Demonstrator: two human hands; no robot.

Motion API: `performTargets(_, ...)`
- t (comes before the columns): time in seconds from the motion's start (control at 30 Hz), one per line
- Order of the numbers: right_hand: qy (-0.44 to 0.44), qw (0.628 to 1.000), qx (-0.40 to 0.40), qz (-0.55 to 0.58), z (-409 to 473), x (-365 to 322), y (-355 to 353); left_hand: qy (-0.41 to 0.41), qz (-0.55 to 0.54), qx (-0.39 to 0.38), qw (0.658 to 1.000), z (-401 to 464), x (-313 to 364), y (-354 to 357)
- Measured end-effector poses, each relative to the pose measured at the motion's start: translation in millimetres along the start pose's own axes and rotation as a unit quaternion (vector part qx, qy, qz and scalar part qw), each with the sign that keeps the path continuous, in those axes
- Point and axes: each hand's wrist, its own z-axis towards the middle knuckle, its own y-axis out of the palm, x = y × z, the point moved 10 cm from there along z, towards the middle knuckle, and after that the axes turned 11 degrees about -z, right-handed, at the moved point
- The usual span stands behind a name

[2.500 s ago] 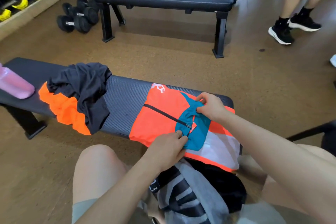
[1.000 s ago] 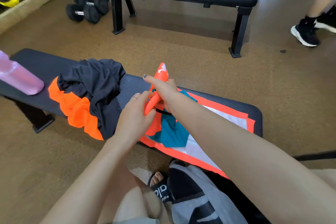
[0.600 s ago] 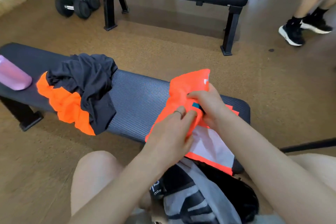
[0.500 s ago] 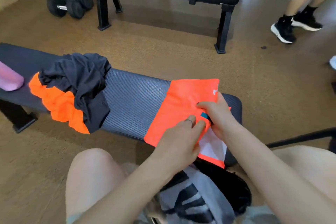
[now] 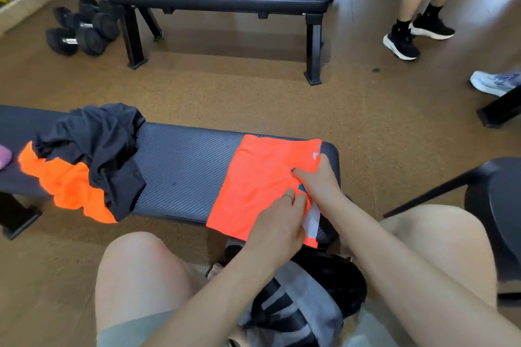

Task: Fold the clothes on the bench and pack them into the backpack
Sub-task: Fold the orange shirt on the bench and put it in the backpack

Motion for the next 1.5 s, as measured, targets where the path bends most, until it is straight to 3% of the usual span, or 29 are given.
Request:
performTargets(0.13, -0.018, 0.991, 0.014, -0.129, 8.8, -4.1, -7.9, -0.025, -0.030, 0.025, 0.999, 8.6, 3.0, 2.8)
performTargets(0.33, -0.040, 0.972, 0.038, -0.228, 8.8, -0.7, -16.9, -0.049, -0.076, 0.011, 0.996, 10.0, 2.7, 22.2)
performTargets(0.43, -0.050, 0.962, 0.059, -0.260, 4.6, 2.2, -24.8, -0.035, -0.144, -0.007, 0.989, 2.1, -6.1, 17.2)
performTargets(0.5, -0.074, 0.953, 0.097, -0.277, -4.3, -3.2, -30.2, -0.042, -0.196, 0.030, 0.979, -1.0, -23.3, -6.2)
performTargets(0.63, -0.149, 0.911, 0.119, -0.366, -34.5, -15.5, -14.4, -0.170, -0.102, 0.124, 0.972, -1.4, -105.3, -61.7)
performTargets(0.73, -0.206, 0.856, 0.123, -0.457, -46.4, -12.2, 3.1, -0.282, -0.151, 0.083, 0.944, 1.4, -159.5, -67.0)
performTargets(0.8, -0.198, 0.839, 0.100, -0.497, -39.1, 2.3, 6.8, -0.316, -0.203, 0.066, 0.924, 3.0, -177.3, -60.4)
performTargets(0.93, -0.153, 0.840, 0.061, -0.517, -26.3, 19.1, 1.1, -0.335, -0.230, 0.032, 0.913, 5.7, -190.8, -48.8)
performTargets(1.03, -0.222, 0.823, 0.083, -0.517, -33.2, -16.6, 8.4, -0.338, -0.230, 0.005, 0.912, 13.8, -191.2, -47.6)
performTargets(1.17, -0.363, 0.779, 0.016, -0.511, -33.8, -66.5, 56.5, -0.314, -0.210, 0.026, 0.926, 27.9, -187.4, -53.0)
performTargets(1.3, -0.357, 0.737, -0.048, -0.572, 5.8, -38.8, 68.0, -0.301, -0.197, 0.009, 0.933, 30.4, -188.5, -49.1)
performTargets(1.5, -0.345, 0.768, -0.028, -0.538, 13.0, -41.1, 53.9, -0.334, -0.196, 0.000, 0.922, 38.1, -196.8, -49.6)
